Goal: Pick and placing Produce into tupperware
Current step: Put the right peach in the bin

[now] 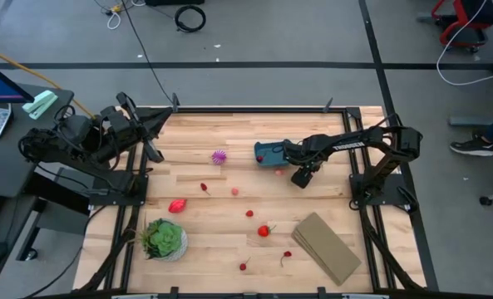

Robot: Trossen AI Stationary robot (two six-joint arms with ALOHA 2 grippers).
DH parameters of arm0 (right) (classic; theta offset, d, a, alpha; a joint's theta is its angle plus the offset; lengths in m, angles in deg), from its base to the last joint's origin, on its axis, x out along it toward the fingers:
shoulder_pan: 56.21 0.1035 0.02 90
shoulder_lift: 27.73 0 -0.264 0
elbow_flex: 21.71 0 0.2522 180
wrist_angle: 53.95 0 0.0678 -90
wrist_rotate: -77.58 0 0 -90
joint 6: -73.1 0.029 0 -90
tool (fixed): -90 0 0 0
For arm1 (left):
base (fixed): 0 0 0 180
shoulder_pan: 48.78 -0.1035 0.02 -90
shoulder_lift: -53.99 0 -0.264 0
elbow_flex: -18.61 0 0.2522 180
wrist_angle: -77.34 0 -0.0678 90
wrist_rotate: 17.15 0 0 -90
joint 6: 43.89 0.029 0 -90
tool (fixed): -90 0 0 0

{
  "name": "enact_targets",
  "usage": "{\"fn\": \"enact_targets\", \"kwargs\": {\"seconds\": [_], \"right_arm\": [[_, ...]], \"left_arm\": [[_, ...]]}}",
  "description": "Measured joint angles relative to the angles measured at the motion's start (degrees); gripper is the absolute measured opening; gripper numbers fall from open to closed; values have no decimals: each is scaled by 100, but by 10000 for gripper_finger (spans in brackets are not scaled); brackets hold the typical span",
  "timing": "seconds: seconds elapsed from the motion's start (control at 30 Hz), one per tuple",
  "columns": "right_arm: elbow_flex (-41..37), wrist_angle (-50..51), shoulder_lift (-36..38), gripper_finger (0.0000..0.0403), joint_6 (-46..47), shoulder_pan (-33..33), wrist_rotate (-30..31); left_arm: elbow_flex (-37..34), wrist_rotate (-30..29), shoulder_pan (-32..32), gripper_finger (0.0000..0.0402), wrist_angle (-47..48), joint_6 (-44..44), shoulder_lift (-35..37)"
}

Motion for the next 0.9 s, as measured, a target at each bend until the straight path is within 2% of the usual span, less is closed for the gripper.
{"fn": "enact_targets", "kwargs": {"seconds": [0.23,0.37,0.5,0.7,0.9], "right_arm": [[0,-44,-7,109,219,2,-158],[-8,-57,144,76,453,0,-294],[-20,-96,646,72,765,-2,-456],[-11,-246,1849,80,1172,0,-610],[-9,-1652,2744,81,1674,-2,-478]], "left_arm": [[0,0,0,20,-1,0,0],[0,0,0,21,-1,-2,0],[0,0,0,14,-1,-2,0],[0,1,0,9,-4,-4,0],[0,2,0,21,-33,-4,0]]}}
